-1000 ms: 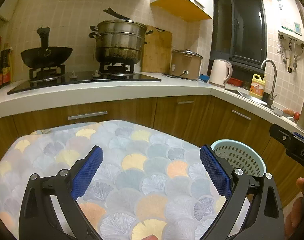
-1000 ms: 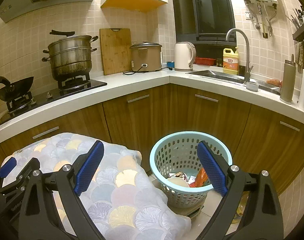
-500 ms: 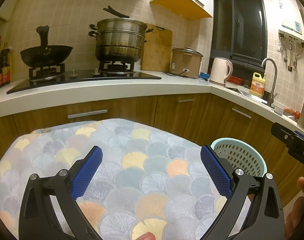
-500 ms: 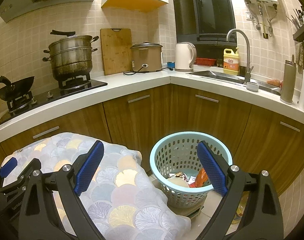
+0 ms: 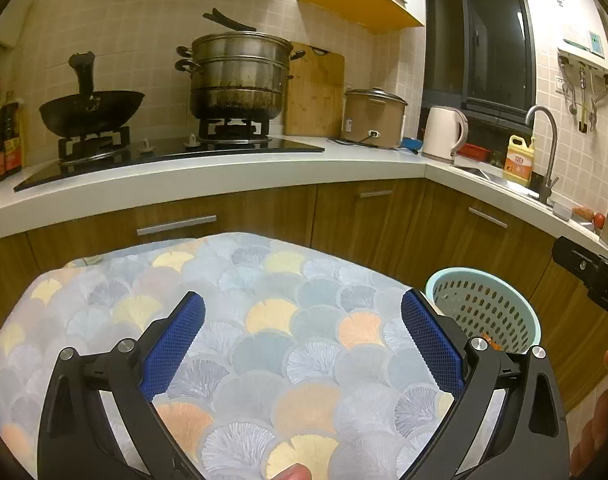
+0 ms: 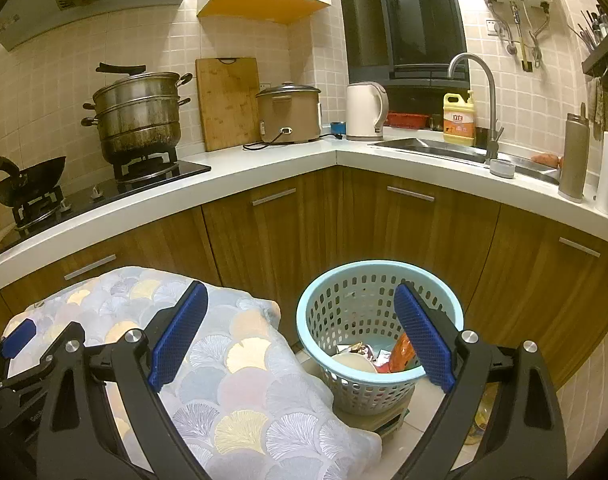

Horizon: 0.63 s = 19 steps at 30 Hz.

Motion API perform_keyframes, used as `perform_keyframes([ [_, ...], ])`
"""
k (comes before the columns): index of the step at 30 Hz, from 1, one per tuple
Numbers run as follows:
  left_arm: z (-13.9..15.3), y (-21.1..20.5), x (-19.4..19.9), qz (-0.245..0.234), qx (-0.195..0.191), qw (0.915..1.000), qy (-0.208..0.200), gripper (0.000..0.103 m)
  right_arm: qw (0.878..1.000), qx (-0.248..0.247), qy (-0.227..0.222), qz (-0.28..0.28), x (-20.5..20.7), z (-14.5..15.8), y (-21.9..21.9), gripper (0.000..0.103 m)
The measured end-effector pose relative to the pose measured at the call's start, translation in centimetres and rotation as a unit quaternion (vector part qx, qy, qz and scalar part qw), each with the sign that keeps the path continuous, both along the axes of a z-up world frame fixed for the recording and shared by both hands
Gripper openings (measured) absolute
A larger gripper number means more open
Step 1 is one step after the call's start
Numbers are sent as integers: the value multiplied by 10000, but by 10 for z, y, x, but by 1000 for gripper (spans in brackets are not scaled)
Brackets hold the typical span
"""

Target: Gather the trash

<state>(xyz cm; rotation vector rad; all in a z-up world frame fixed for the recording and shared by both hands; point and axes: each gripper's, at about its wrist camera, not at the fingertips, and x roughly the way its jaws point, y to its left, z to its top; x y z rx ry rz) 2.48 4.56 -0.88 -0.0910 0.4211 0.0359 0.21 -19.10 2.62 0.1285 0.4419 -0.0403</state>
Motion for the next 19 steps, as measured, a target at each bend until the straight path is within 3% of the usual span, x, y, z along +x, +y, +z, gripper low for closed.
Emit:
perform_keyframes([
  [9,2,-3,-4,20,157,9998,-87,95,10000,-28,3,-11,-1,0,2,91],
  [19,-1,10,1,29,-359,9993,116,96,10000,-43,2,-12,-1,-1,3,91],
])
